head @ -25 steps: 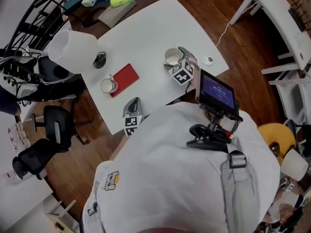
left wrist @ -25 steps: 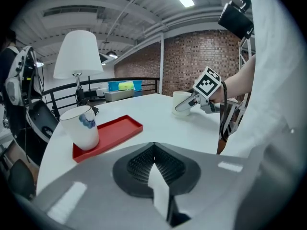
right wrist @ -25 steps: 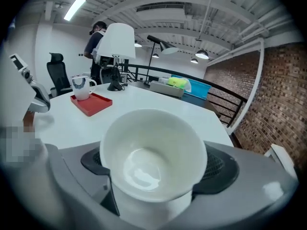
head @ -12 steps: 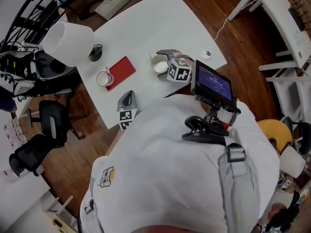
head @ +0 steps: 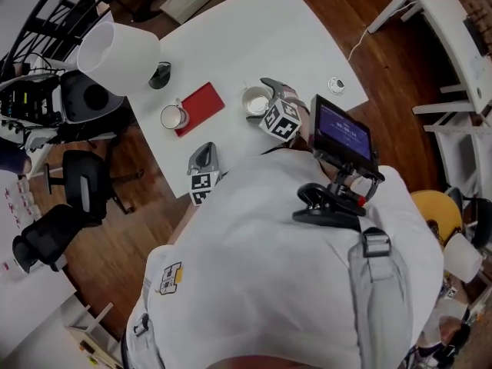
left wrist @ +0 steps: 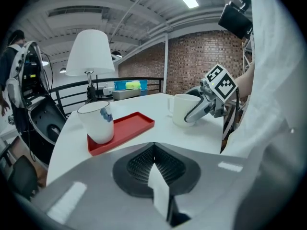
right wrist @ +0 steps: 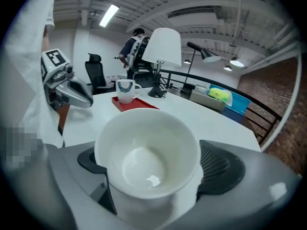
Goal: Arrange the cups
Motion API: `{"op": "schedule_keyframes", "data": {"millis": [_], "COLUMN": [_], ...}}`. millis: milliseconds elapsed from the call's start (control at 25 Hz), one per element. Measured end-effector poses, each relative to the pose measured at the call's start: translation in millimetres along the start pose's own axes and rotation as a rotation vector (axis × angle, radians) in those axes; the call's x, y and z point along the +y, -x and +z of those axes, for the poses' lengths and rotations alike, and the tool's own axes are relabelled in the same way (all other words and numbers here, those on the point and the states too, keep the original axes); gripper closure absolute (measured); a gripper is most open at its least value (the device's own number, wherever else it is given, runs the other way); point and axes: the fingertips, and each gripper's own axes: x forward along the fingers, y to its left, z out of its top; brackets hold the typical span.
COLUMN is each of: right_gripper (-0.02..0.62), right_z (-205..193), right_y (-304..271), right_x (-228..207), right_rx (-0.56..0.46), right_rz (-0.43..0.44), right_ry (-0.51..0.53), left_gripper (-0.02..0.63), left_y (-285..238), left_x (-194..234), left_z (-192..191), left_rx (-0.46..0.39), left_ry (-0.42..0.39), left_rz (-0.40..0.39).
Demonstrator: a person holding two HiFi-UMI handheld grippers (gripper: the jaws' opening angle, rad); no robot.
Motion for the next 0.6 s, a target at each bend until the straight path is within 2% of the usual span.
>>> {"op": "schedule_keyframes", "data": {"millis": [120, 280, 400, 520, 600], "right_gripper": [0.032, 0.009, 0.008, 0.049, 0.062], "right_z": [-1.7, 4.5, 3.4, -6.3, -11.3], "right_y": [-0.7, 2.3, -1.3, -4.4, -2.4], "right_x": [-2.5, 4.4, -2.6, -13.0, -17.4], "right_rx": [0.031, 0.052, 0.107, 0.201, 0.23], "right_rz": [-0.074, -0.091, -0.15, -0.219, -0.23], "right_ry": [-0.038, -0.057, -0.077, -0.069, -0.062], "left_gripper": [0.606, 0.606, 0.606, 0.606, 0.606], "left_y": [-0.6, 2.7, 5.6, 8.9, 10.2], "left_x": [-1.7, -3.3, -0.1, -0.4, -2.2], "left_z": [-0.7, -3.0, -5.9, -8.2, -9.3], "left_rx": [0.0, -0.002, -0.006, -0.002, 0.0], "left_ry": [-0.002, -0.005, 0.003, 0.006, 0.007], "left_rz": [-0.005, -0.01, -0.007, -0.007, -0.009]}}
